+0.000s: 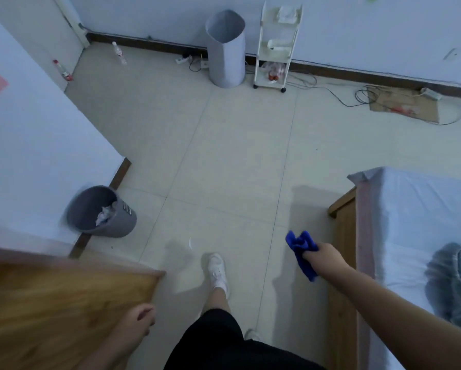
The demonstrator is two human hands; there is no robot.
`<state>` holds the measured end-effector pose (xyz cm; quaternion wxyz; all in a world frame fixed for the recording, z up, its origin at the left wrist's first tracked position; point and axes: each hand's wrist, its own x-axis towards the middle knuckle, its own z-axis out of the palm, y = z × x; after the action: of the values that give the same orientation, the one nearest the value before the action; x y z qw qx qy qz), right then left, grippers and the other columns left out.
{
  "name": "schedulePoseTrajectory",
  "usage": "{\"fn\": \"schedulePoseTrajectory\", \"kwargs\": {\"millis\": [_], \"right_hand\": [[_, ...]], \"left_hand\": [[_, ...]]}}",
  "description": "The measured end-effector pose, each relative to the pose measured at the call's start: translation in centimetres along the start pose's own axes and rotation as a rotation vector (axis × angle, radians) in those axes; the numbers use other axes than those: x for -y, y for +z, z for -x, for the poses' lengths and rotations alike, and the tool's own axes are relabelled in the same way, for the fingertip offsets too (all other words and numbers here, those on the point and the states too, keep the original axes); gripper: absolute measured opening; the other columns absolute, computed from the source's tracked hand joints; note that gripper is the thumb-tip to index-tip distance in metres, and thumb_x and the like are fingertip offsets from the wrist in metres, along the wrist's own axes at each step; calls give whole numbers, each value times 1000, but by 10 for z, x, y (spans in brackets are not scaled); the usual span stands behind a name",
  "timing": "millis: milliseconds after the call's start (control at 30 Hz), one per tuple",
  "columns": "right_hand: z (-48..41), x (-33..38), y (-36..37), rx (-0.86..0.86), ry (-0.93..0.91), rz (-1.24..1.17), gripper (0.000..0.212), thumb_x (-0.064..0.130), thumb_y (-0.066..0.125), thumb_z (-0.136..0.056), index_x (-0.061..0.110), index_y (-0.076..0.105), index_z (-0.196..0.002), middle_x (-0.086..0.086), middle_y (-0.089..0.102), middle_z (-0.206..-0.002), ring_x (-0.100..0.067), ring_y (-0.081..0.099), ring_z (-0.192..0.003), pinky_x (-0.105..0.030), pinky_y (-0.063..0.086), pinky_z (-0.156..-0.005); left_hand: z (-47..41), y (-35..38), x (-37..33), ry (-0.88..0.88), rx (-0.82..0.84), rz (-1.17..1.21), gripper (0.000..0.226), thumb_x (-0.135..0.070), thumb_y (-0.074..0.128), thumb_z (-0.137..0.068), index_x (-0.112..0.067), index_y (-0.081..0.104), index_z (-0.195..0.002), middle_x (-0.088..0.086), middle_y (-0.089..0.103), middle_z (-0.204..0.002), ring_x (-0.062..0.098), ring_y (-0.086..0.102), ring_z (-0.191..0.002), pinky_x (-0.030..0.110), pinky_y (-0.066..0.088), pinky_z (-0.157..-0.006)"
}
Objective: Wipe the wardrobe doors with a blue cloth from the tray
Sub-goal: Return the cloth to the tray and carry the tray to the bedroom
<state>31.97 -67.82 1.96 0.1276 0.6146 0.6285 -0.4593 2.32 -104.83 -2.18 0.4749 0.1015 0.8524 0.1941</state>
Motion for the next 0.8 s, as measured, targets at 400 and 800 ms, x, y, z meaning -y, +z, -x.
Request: {"fn": "schedulePoseTrajectory", "kwargs": {"millis": [400, 800], "right_hand": [[-107, 138, -61, -110, 100, -133, 11, 9, 55, -93, 12, 65, -92, -11, 71, -81, -24, 67, -74, -31, 50, -64], [-211, 100, -116, 25, 378, -43, 16, 10, 58, -90, 19, 69, -84, 1, 74, -65, -14, 70, -68, -25, 44, -55]], "left_hand": [[-198, -93, -203, 136, 74, -87, 15, -16, 59, -104, -17, 73, -101, 5, 72, -81, 24, 63, -69, 31, 45, -65], [-306, -119, -479, 343, 116, -151, 16, -27, 59, -104, -20, 72, -96, 2, 73, -89, 20, 63, -74, 28, 42, -63]]}}
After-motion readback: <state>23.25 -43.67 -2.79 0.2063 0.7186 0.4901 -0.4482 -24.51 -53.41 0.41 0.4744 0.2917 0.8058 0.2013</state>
